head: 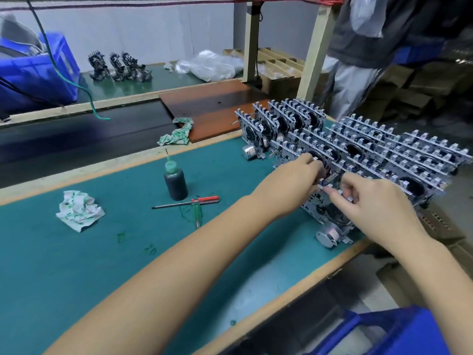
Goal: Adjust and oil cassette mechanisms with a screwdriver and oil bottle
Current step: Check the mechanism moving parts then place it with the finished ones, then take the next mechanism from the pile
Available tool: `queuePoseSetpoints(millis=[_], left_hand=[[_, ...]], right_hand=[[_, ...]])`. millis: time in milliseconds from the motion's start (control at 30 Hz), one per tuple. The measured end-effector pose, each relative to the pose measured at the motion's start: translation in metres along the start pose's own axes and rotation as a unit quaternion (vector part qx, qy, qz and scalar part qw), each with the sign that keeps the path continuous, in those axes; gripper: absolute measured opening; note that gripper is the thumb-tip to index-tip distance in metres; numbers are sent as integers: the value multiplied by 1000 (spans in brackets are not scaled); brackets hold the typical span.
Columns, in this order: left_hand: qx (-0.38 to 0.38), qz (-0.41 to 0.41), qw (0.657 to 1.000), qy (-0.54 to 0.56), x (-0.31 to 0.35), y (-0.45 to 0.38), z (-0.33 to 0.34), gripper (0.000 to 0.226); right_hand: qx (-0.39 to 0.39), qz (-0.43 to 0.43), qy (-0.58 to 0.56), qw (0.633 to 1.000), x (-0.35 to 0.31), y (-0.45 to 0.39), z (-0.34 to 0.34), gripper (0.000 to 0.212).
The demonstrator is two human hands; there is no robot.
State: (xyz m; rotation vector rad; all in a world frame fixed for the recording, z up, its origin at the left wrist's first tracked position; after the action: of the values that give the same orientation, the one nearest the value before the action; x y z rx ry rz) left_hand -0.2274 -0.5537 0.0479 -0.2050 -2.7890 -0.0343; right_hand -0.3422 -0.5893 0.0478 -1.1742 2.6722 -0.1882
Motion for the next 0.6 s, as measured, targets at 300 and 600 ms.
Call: queuePoseSetpoints(millis=[300,600], left_hand=[[101,-18,991,81,-16,84,-33,23],[185,-278,932,137,-106,305,-27,32]], right_hand=[[97,-147,-33,984,-111,8,-32,26],[-77,-381,-136,911,-316,19,35,16]])
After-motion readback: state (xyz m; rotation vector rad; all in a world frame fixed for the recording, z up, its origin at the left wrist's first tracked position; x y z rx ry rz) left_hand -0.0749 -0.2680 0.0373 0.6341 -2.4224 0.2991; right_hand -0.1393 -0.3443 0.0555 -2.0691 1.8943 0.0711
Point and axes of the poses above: each hand's wrist, its own y-axis away from the middle knuckle, its own z-axis out of the palm, x = y × z, the point moved 7 cm from there along -y, towards the middle knuckle, and after that the axes turned 13 degrees about -x, right-handed, at the moved point
